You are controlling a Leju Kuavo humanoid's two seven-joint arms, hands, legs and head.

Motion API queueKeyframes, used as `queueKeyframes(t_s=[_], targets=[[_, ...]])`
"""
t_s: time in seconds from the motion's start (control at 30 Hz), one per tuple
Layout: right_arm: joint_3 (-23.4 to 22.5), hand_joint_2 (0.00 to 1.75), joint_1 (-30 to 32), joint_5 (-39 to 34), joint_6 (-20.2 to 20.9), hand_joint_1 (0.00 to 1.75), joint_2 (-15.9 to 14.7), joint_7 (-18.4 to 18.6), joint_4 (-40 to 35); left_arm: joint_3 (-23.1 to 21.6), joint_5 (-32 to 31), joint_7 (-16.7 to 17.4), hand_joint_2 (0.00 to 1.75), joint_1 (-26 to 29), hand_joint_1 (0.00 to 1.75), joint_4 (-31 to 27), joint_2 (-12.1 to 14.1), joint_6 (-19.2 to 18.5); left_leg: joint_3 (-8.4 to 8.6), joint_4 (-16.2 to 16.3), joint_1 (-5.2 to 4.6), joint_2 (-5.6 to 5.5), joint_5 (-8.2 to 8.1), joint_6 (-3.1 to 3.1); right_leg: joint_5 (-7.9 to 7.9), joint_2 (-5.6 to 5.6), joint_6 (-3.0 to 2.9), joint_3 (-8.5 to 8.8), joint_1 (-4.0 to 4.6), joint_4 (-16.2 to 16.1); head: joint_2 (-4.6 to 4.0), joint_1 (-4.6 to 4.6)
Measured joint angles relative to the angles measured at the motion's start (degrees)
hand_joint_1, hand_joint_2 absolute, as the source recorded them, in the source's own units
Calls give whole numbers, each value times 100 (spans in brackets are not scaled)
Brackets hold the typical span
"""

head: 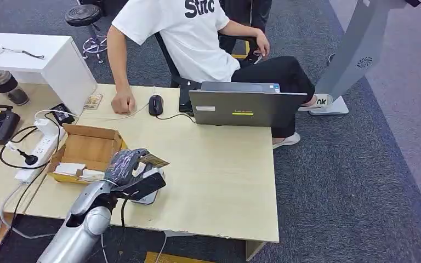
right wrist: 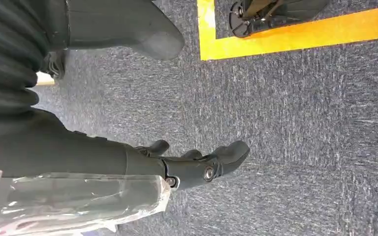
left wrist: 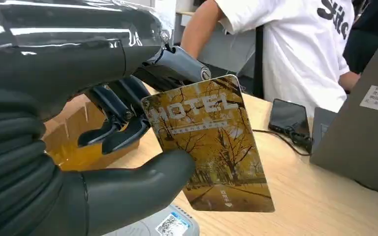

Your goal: Pass the card to the sensor for recognition and then transmit it.

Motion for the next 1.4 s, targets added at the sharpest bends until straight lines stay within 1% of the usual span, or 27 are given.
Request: queueKeyframes(t_s=[0.2, 0.3, 0.43, 0.6, 0.67, 0.83, 1.07, 1.4], targets=[[0, 175, 1, -2, 0, 0, 0, 0, 0, -33, -20, 4, 175, -21, 175, 11, 11, -44, -1, 0, 0, 0, 0, 0, 0, 0, 0, 0, 0, 0, 0, 0], [-7, 175, -1, -7, -2, 0, 0, 2, 0, -229, -170, 177, 175, -119, 175, 48, 107, -240, -2, 0, -1, -1, 0, 0, 0, 0, 0, 0, 0, 0, 0, 2], [-31, 175, 4, -5, 0, 0, 2, 20, 2, -480, -602, 488, 175, -347, 175, 146, 308, -251, -2, 0, -1, 0, 0, 0, 1, 0, 1, 0, 0, 0, 0, 2], [-61, 175, 5, -9, 0, 0, 4, 46, 9, -684, -1119, 854, 175, -560, 175, 282, 540, -328, -1, 0, 0, 0, 0, 0, 0, 0, 0, -1, 0, 1, 0, 2], [-81, 175, 6, -11, 0, 0, 7, 59, 9, -735, -1288, 972, 175, -610, 175, 348, 588, -345, -2, 0, 0, 0, 0, 0, 0, 1, 0, -1, 0, 1, 0, 2], [-135, 175, 6, -11, -2, 0, 15, 59, 11, -831, -1523, 1141, 175, -691, 175, 489, 686, -409, -4, 0, 0, 0, 0, 0, 0, 1, 0, -3, 0, 1, 0, 2], [-157, 175, 7, -9, -4, 0, 46, 68, 11, -883, -1578, 1180, 175, -697, 175, 684, 695, -380, -4, 0, -1, 0, 0, 0, 0, 1, 1, -3, 0, 1, 0, 2], [-179, 175, 6, -4, -2, 0, 46, 74, 13, -931, -1593, 1150, 175, -691, 175, 898, 630, -288, -4, 0, -1, 0, 0, 0, 0, 0, 0, -2, 0, 1, 0, 2]])
